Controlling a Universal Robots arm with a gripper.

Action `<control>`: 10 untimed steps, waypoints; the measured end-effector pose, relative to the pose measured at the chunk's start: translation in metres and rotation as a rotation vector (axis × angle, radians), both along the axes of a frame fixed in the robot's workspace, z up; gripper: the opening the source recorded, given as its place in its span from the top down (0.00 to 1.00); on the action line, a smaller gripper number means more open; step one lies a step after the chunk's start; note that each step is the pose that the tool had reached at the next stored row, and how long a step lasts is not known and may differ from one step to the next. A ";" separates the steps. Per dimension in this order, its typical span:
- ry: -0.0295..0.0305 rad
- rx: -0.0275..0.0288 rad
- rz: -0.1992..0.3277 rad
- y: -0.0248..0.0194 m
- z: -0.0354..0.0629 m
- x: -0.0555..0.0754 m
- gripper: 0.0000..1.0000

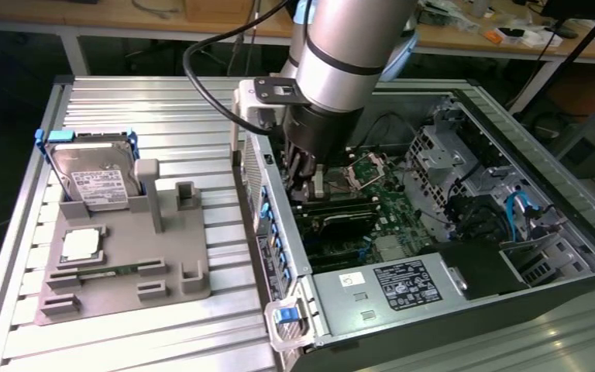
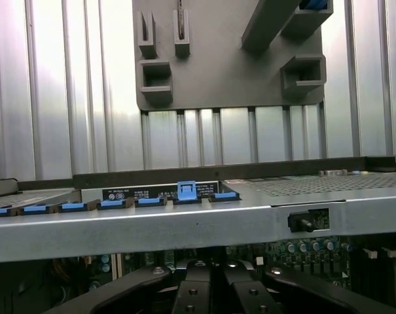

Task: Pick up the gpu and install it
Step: 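Press down on the gpu until it lock into place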

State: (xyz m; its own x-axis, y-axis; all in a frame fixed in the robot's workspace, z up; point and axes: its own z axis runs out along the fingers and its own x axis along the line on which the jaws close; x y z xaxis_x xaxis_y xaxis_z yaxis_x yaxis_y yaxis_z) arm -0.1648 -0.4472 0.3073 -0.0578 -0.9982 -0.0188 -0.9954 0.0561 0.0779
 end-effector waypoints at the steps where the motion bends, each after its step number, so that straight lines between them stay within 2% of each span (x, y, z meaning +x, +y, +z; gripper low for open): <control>1: 0.0000 0.0000 0.000 0.0000 0.0006 0.000 0.89; 10: -0.0001 0.0002 0.000 0.0000 0.0026 -0.001 0.89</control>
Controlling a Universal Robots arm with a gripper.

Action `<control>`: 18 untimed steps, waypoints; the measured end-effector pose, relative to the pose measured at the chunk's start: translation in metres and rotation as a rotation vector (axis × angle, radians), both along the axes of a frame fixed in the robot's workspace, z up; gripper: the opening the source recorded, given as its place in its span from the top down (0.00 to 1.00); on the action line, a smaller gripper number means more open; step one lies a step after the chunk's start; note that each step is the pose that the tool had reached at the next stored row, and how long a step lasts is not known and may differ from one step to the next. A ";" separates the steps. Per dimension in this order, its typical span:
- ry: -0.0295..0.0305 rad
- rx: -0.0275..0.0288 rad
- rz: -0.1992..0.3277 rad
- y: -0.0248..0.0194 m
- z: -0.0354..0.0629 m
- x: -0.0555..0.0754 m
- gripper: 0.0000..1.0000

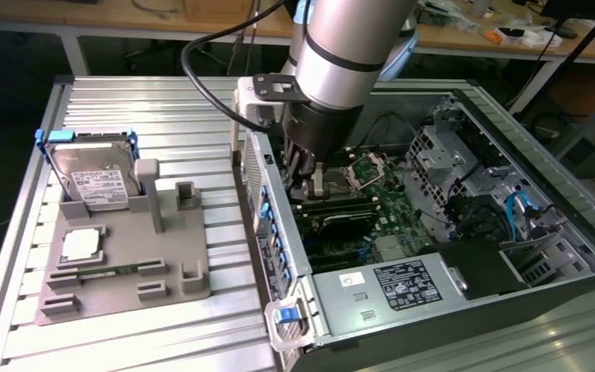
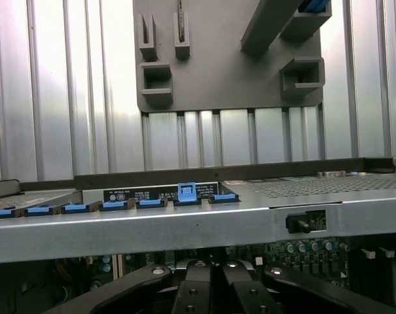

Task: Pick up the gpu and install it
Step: 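Press down on the gpu until it lock into place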

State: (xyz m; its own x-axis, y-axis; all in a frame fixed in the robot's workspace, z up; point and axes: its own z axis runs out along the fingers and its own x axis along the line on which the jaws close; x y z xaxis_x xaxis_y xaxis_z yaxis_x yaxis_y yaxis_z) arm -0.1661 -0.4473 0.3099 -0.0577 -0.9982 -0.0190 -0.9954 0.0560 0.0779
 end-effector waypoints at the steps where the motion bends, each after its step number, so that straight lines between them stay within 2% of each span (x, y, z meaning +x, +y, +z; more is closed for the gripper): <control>1: 0.0000 0.0000 0.000 0.0000 0.0001 0.000 0.89; 18: -0.0011 -0.0003 0.000 -0.0008 0.0024 0.003 0.89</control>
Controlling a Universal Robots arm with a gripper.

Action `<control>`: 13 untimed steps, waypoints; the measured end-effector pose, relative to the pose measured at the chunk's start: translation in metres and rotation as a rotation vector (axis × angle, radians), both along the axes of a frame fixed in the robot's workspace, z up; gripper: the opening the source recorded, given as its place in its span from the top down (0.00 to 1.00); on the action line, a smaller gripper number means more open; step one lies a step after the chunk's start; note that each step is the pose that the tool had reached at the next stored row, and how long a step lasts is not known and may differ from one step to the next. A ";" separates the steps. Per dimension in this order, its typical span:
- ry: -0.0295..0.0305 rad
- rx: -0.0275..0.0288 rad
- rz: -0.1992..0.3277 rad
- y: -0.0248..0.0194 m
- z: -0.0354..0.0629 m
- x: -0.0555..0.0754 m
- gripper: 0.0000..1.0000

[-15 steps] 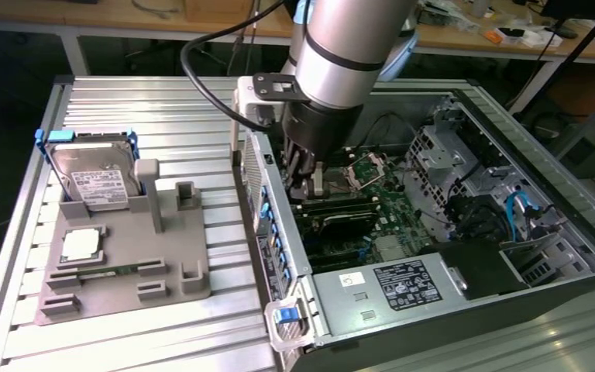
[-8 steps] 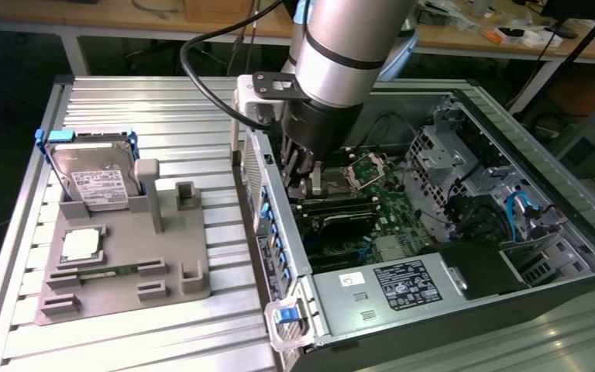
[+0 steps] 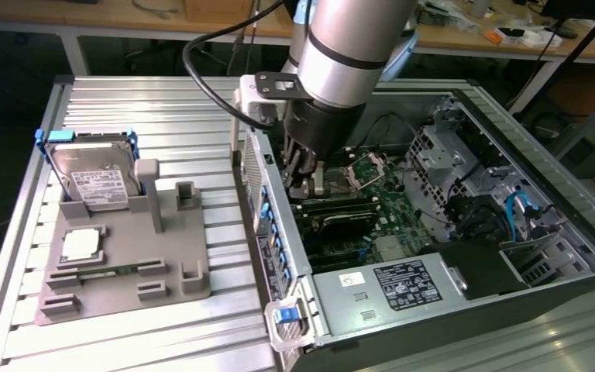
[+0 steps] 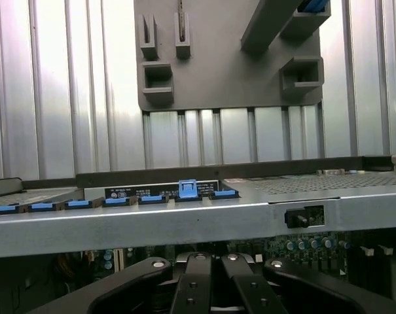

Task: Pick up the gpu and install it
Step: 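Press down on the gpu until it lock into place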

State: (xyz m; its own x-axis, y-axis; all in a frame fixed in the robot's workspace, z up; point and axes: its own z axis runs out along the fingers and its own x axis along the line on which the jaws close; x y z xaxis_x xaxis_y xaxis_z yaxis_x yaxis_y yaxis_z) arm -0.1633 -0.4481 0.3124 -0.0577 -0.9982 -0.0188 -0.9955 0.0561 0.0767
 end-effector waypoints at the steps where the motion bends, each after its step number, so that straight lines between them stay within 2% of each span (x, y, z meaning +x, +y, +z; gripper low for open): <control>1: 0.0000 0.0001 0.000 -0.0003 0.0000 0.001 0.89; 10: -0.0001 0.0002 0.000 -0.0059 -0.0004 0.002 0.89; 13: -0.0001 0.0002 0.000 -0.0063 -0.0015 0.002 0.89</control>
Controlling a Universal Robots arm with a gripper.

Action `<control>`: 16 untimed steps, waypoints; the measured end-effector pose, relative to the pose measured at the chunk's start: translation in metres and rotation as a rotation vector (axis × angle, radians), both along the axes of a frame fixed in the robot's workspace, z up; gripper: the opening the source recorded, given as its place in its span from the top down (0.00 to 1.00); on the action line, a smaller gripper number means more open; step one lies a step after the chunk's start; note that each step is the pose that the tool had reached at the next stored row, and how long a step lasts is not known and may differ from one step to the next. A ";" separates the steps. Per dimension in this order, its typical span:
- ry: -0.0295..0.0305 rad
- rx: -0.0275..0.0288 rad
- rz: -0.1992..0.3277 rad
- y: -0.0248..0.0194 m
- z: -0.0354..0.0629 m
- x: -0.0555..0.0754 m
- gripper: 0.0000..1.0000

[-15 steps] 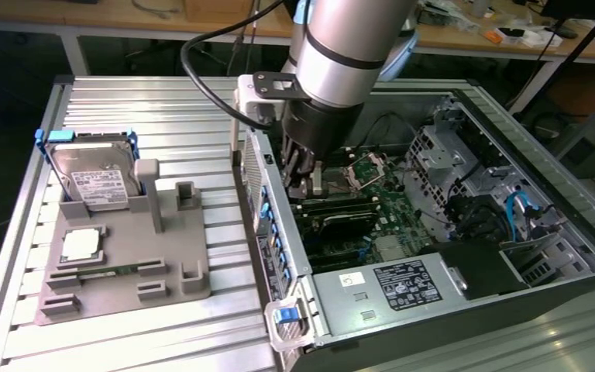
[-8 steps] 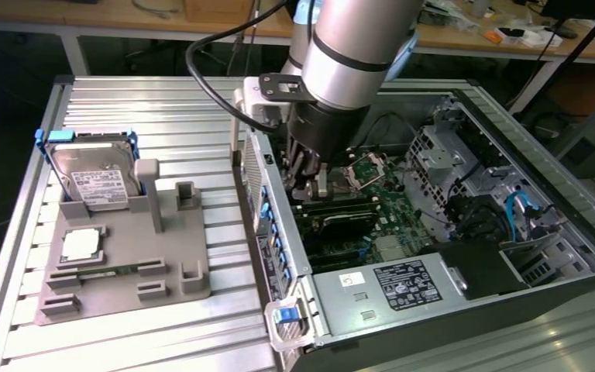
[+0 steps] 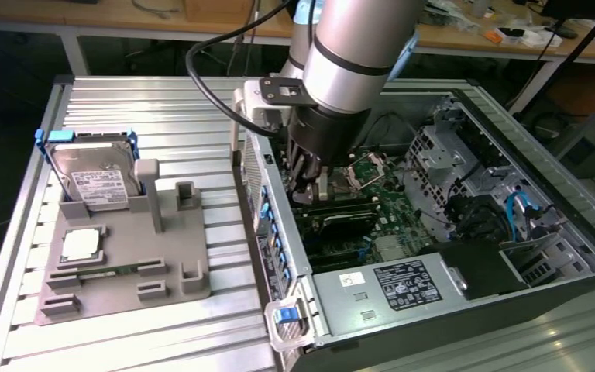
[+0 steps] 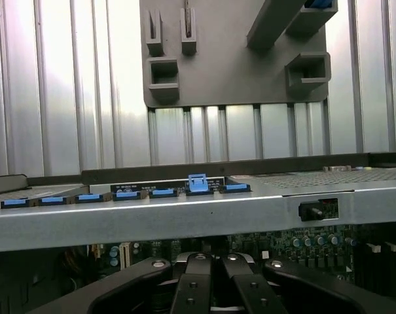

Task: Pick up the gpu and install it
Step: 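Press down on the gpu until it lock into place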

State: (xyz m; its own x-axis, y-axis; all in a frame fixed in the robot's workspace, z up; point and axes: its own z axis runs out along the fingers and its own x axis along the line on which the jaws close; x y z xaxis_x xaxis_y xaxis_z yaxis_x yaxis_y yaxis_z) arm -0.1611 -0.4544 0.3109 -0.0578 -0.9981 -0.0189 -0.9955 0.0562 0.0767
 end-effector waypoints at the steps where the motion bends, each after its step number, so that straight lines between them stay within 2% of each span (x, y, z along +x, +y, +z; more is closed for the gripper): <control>1: 0.0001 -0.0001 0.000 -0.0001 -0.0006 0.000 0.89; 16: -0.0003 -0.0002 -0.001 -0.0001 -0.0028 -0.005 0.89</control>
